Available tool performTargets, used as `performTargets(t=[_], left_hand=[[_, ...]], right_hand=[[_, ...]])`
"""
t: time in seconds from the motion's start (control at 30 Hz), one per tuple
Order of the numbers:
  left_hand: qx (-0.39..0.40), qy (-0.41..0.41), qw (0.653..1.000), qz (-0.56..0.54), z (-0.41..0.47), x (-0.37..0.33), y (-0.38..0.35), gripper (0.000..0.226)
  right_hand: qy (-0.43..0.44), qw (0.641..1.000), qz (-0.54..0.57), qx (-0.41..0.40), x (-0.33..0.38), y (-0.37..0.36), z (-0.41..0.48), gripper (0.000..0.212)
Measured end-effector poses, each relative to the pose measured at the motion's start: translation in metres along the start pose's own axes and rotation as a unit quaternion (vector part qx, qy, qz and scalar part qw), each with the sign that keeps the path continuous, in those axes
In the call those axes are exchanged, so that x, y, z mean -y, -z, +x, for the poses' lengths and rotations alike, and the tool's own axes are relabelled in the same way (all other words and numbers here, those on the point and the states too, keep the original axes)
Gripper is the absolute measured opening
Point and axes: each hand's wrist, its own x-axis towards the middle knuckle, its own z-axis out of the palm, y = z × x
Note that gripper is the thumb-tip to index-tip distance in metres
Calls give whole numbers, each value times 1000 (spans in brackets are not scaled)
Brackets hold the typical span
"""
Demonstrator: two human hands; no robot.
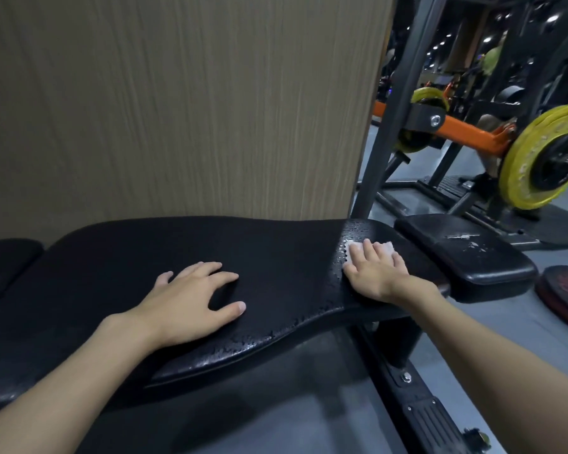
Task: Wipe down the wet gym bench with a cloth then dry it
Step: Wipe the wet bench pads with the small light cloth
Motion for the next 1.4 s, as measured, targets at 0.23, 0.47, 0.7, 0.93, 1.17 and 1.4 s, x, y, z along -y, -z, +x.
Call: performTargets(t=[0.23,0.47,0.7,0.93,1.17,1.4], left_hand=[[-45,22,999,17,-42,51,12,63],[-106,82,991,15,-88,106,17,57],[-164,169,970,52,-132,149,19,58],[-196,217,954,-64,-160,171,15,46],[-173,249,947,-101,-168,168,9,54],[-113,198,974,19,-136,124,12,71]], right_hand=[[73,997,-2,5,105,-11,-13,62],[182,983,-11,34,224,-19,-33,63],[288,956,-11,60,340,-26,-57,63],[370,925,-45,71,425,-33,-78,61],[469,878,-54,77,407,-33,-99,57],[427,902,-44,47,288,-25,-97,56]])
